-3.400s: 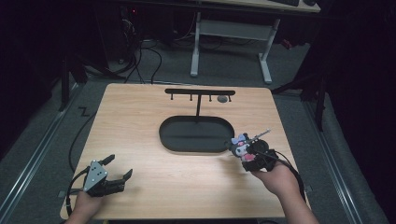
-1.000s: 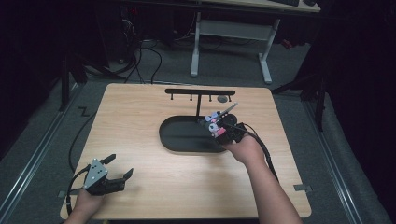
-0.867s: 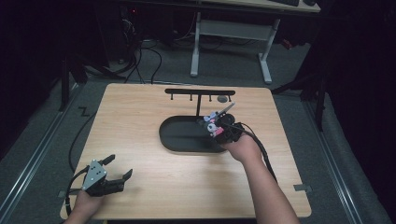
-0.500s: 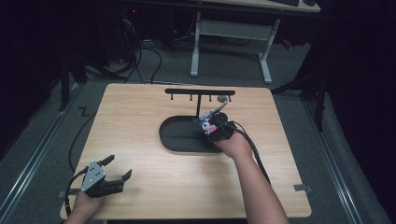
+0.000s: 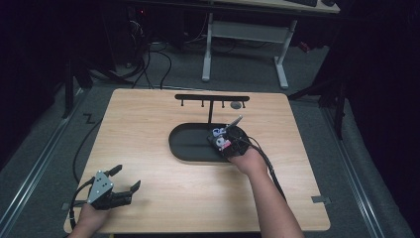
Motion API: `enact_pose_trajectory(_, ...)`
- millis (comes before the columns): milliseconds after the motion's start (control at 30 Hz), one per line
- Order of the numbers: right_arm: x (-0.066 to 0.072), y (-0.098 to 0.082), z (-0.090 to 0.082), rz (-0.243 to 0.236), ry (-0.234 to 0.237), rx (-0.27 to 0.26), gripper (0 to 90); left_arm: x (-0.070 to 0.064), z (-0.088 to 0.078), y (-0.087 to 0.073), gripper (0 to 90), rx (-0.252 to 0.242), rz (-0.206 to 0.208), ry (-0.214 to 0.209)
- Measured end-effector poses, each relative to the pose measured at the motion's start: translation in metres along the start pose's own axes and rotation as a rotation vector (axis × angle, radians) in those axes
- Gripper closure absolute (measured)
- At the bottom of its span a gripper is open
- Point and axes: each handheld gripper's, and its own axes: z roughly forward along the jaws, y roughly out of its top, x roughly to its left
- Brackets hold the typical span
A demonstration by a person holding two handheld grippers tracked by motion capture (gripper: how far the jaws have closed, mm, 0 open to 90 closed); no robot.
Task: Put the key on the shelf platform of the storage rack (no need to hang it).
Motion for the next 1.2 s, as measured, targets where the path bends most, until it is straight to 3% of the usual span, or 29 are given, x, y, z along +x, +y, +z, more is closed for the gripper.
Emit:
enact_pose_trajectory(200,0.002,0.003,-0.003,0.01,0.007,-0.027,36.2,0.0,0.0,0.0,15.4,0.001,0.0,0.0)
enact_pose_trajectory(467,0.005,0.004,-0.018,0.018,0.01,-0.075,34.8,0.0,0.001,0.0,15.4,0.006,-0.002,-0.001)
enact_pose_trajectory(867,0.005,-0.01,-0.041,-0.022,-0.016,-0.122,34.0,0.0,0.002,0.001,15.4,0.011,0.003,0.001)
enact_pose_trajectory(1067,0.008,-0.022,-0.046,-0.094,-0.032,-0.136,34.2,-0.001,0.002,0.001,15.4,0.016,0.004,0.002)
enact_pose_trajectory(1200,0.007,-0.032,-0.045,-0.076,-0.019,-0.171,33.3,-0.001,0.002,0.001,15.4,0.015,0.005,0.004)
